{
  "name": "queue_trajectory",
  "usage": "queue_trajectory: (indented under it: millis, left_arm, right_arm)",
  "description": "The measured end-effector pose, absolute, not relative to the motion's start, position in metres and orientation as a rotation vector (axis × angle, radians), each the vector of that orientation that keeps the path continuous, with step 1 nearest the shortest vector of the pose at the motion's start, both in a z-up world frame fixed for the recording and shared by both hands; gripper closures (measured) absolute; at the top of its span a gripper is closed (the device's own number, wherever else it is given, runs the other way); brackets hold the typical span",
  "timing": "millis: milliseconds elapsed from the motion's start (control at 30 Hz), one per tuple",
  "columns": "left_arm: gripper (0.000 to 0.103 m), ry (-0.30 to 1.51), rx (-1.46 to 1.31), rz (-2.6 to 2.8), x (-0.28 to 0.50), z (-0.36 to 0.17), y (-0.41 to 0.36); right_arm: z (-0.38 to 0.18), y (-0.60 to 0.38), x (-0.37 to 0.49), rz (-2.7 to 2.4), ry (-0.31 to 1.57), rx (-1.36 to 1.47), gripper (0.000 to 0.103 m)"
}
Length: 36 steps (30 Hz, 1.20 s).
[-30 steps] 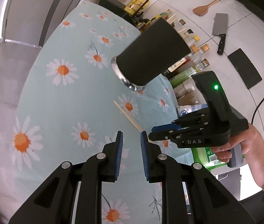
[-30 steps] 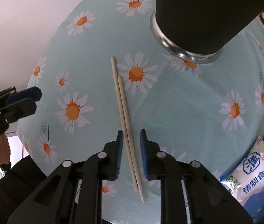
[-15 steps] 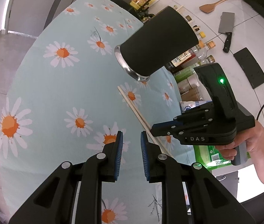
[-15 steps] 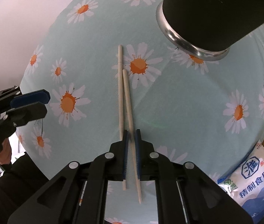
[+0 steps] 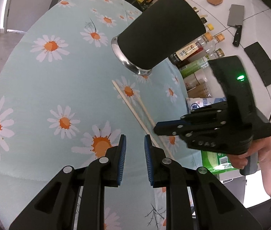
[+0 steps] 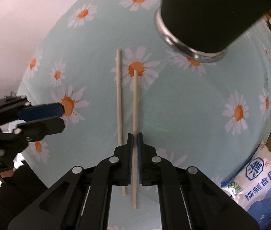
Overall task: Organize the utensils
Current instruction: 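Close the right tool on a chopstick while the left tool closes on another chopstick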
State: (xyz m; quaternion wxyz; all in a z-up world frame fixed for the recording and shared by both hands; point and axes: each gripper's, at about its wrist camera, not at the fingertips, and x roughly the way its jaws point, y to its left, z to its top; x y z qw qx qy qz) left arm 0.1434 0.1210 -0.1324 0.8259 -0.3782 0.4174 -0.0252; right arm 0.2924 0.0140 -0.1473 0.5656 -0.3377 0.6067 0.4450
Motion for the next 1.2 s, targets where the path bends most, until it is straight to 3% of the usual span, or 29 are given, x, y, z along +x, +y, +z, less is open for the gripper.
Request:
queue_trajectory:
  millis: [633, 1200]
  left_arm:
    - [0.085, 1.164, -0.814, 0.049, 0.213, -0.128, 0.104]
    - [0.085, 1.450, -0.758, 0.347, 0.270, -0.144, 0.091]
  right_arm:
    - [-0.074, -0.076, 0.321, 1.142, 1.344, -0.348, 0.097]
    - [-0.073, -0.119, 0.337, 1.267, 1.319, -0.127, 0.097]
